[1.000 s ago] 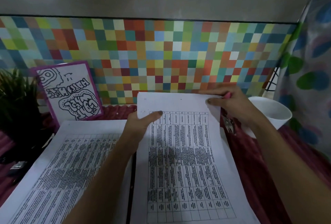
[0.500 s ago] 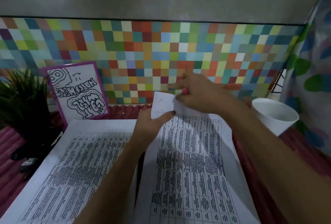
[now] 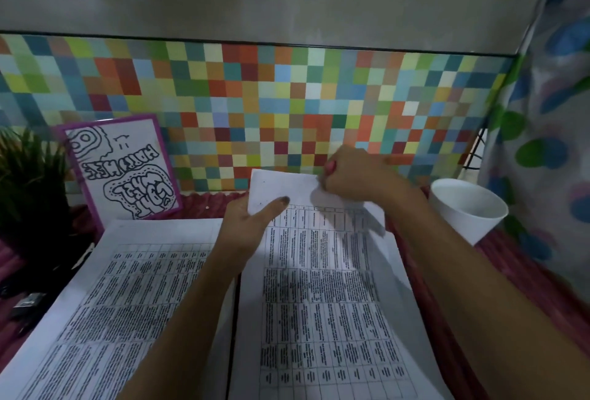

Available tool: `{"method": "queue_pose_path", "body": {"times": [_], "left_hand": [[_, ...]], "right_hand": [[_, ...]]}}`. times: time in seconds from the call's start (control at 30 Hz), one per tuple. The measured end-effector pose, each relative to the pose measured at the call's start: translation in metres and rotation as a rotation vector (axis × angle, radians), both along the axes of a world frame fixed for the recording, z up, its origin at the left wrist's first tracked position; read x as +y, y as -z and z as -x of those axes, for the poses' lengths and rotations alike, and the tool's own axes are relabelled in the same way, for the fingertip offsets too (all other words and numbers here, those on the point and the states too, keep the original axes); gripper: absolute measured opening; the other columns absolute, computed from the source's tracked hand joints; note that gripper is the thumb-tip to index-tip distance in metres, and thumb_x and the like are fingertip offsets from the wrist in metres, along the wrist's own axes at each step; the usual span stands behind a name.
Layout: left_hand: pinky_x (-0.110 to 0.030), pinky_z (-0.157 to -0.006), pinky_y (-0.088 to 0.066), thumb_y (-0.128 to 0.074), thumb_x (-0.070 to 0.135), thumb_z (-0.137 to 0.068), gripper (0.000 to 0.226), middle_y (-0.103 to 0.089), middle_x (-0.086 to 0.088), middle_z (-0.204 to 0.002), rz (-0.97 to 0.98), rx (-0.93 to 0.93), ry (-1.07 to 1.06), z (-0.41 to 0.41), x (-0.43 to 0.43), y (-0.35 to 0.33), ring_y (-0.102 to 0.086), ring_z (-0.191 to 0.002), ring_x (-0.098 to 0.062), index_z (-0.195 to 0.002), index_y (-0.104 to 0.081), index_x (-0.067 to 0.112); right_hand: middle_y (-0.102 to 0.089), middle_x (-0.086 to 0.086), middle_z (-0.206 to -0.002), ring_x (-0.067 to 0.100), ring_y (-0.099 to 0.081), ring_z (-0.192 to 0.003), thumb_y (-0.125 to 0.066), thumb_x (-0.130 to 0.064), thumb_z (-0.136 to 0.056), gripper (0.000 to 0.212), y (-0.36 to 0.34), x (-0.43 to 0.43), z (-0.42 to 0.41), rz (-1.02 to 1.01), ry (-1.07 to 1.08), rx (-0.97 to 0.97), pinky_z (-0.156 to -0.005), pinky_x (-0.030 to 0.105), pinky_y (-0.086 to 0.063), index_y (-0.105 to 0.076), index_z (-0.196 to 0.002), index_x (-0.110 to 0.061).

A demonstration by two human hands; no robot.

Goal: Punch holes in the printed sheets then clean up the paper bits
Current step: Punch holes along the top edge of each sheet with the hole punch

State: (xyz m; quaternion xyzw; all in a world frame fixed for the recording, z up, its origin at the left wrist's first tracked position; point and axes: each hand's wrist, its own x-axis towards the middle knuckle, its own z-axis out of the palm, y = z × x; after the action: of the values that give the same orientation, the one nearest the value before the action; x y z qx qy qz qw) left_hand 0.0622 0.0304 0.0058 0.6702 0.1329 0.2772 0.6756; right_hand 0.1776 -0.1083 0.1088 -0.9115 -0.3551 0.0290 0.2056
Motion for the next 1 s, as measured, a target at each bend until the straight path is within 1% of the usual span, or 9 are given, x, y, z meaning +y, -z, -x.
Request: {"method": "queue_pose_path", "body": {"times": [0.07,0.13,0.23,0.3,0.4,0.5,0.57,0.83,1.0], "left_hand": [[-0.045,-0.090,-0.056,-0.070,0.024,-0.088,0.024,-0.076,-0.003,-0.101,0.003,0.005,0.017,0.001,-0.001,-0.001,-0.072,-0.097,-0.023,-0.109,-0.072,0.013],[-0.040,-0.091,-0.056,-0.070,0.022,-0.088,0.024,-0.076,0.001,-0.101,0.007,0.027,0.024,0.000,-0.004,0.000,-0.072,-0.097,-0.018,-0.111,-0.071,0.013],[-0.035,-0.090,-0.056,-0.072,0.017,-0.086,0.024,-0.077,0.003,-0.100,0.009,0.050,0.024,-0.001,-0.006,0.003,-0.072,-0.095,-0.013,-0.110,-0.071,0.015],[-0.032,-0.087,-0.057,-0.072,0.015,-0.086,0.027,-0.076,0.003,-0.101,0.003,0.036,0.003,-0.001,-0.004,0.004,-0.072,-0.095,-0.013,-0.113,-0.071,0.013],[-0.024,-0.079,-0.059,-0.072,0.012,-0.086,0.025,-0.076,0.002,-0.100,-0.005,-0.005,-0.017,-0.001,-0.004,0.002,-0.073,-0.090,-0.012,-0.111,-0.071,0.011],[-0.024,-0.075,-0.059,-0.072,0.012,-0.086,0.026,-0.076,-0.001,-0.100,-0.050,-0.005,-0.008,-0.002,-0.004,0.001,-0.073,-0.090,-0.014,-0.111,-0.070,0.010],[-0.030,-0.079,-0.060,-0.072,0.012,-0.086,0.028,-0.075,-0.004,-0.102,-0.067,-0.008,0.014,-0.002,-0.005,0.000,-0.073,-0.092,-0.018,-0.113,-0.069,0.007],[-0.034,-0.068,-0.061,-0.071,0.014,-0.087,0.007,-0.070,-0.005,-0.079,-0.196,-0.038,0.063,0.001,-0.008,-0.005,-0.071,-0.079,-0.025,-0.093,-0.070,0.011],[-0.032,-0.052,-0.044,-0.073,0.018,-0.086,0.011,-0.053,-0.007,-0.063,-0.256,-0.056,0.059,0.002,-0.006,-0.004,-0.052,-0.058,-0.024,-0.081,-0.069,0.009]], "right_hand": [[-0.059,0.012,-0.073,0.021,-0.050,-0.059,-0.056,-0.012,-0.085,0.016,-0.002,-0.016,-0.015,0.003,0.032,0.085,-0.054,0.030,-0.046,-0.064,-0.085,0.002],[-0.046,0.011,-0.065,0.022,-0.039,-0.050,-0.056,-0.006,-0.082,0.009,-0.003,-0.025,-0.018,-0.030,0.038,0.144,-0.043,0.023,-0.038,-0.061,-0.077,0.000],[-0.044,0.006,-0.063,0.022,-0.044,-0.051,-0.055,-0.003,-0.083,0.017,0.002,-0.028,-0.019,-0.089,0.034,0.203,-0.038,0.016,-0.035,-0.053,-0.068,-0.012],[-0.055,0.000,-0.073,0.018,-0.051,-0.054,-0.054,0.000,-0.085,0.021,0.005,-0.033,-0.026,-0.199,0.034,0.193,-0.040,0.017,-0.040,-0.067,-0.083,-0.016],[-0.068,0.002,-0.097,0.015,-0.061,-0.067,-0.053,0.000,-0.088,0.042,0.002,-0.043,-0.035,-0.711,0.166,0.112,-0.054,0.020,-0.049,-0.062,-0.126,-0.016],[-0.071,0.016,-0.092,0.021,-0.062,-0.060,-0.050,0.003,-0.092,0.030,-0.013,-0.051,-0.029,-1.409,0.118,0.281,-0.045,0.023,-0.046,-0.061,-0.118,-0.003],[-0.068,0.022,-0.088,0.024,-0.061,-0.058,-0.047,0.006,-0.090,0.024,-0.016,-0.049,-0.026,-1.607,0.031,0.332,-0.049,0.028,-0.048,-0.060,-0.111,0.005],[-0.064,0.025,-0.087,0.029,-0.059,-0.063,-0.044,0.006,-0.091,0.022,-0.002,-0.033,-0.023,-1.620,-0.049,0.346,-0.053,0.027,-0.050,-0.058,-0.108,0.007],[-0.063,0.023,-0.079,0.025,-0.056,-0.053,-0.045,0.006,-0.090,0.018,-0.005,-0.032,-0.028,-1.539,-0.061,0.346,-0.049,0.025,-0.047,-0.059,-0.101,0.005]]}}
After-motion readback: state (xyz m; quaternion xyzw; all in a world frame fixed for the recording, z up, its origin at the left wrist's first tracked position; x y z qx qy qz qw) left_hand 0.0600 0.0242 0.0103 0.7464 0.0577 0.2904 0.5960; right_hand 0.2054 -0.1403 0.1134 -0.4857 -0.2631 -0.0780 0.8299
